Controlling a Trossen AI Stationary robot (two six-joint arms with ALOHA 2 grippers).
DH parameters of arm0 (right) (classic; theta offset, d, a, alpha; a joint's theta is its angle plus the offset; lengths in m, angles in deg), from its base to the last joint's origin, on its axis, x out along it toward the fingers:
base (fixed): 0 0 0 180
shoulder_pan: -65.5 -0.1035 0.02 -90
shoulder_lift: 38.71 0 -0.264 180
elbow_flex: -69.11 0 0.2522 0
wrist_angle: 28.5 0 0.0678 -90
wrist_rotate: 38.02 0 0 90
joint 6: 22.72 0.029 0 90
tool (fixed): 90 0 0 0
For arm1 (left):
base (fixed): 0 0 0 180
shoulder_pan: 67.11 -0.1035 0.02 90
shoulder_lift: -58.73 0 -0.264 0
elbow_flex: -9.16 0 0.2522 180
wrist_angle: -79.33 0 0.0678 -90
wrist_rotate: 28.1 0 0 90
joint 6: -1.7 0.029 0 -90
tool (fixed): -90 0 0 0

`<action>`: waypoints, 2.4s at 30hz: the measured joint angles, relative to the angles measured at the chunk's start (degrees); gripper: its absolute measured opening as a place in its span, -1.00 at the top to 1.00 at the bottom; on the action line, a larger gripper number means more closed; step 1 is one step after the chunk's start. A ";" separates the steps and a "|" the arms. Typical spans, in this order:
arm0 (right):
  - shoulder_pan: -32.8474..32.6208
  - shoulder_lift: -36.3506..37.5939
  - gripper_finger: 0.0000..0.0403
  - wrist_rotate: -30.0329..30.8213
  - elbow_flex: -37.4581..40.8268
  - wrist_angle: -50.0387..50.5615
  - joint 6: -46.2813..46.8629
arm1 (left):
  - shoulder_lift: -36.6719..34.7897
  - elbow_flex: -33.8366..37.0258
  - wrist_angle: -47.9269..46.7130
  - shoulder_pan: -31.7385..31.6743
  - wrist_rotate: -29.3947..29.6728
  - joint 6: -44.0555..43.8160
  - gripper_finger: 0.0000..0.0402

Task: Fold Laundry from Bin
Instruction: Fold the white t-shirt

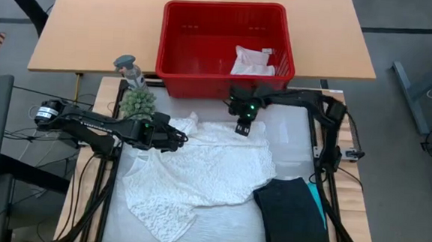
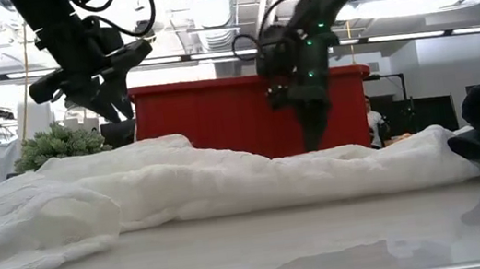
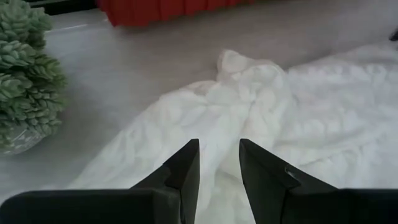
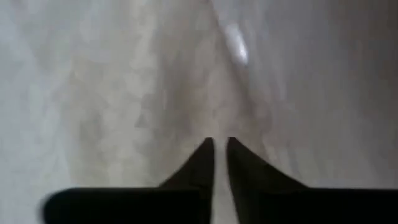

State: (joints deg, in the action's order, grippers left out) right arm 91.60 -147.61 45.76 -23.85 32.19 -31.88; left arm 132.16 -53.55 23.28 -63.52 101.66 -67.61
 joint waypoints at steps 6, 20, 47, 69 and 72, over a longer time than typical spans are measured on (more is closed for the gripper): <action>-1.54 2.92 0.89 1.62 7.23 -6.26 5.33 | 0.00 0.00 0.03 0.00 -1.51 0.42 0.50; -5.55 6.04 0.91 11.82 15.37 2.19 15.73 | 0.00 -0.02 0.28 0.00 -5.09 3.26 0.50; -5.90 18.17 0.06 3.95 2.71 -23.06 9.38 | -1.16 10.81 30.97 4.27 -8.62 27.24 0.50; -6.22 -31.49 -0.16 -4.26 -52.22 -2.22 -7.03 | -1.18 20.35 32.13 16.92 -6.75 7.86 0.50; -6.40 -34.55 -0.16 -4.24 -54.40 -1.05 -7.30 | -1.18 21.54 32.53 18.31 -6.41 5.56 0.50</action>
State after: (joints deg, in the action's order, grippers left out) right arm 85.21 -182.16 41.52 -78.25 31.14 -39.18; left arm 130.97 -32.01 55.81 -45.20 95.25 -62.05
